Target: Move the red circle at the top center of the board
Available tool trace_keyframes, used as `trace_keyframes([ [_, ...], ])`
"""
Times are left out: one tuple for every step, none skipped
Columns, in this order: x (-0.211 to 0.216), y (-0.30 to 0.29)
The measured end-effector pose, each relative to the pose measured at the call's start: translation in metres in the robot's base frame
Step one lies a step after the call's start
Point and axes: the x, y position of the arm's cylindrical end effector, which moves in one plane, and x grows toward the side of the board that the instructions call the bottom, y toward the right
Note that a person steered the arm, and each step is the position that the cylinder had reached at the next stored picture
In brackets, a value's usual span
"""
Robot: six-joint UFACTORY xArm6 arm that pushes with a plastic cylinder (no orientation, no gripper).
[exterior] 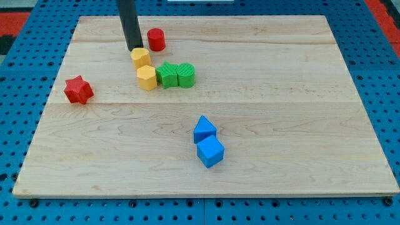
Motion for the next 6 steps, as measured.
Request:
trace_keyframes([
  [0.023,-0.004],
  [0.006,0.009],
  [-0.027,0.019],
  [-0.046,0.051],
  [-0.049,0.085],
  [-0.018,0.086],
])
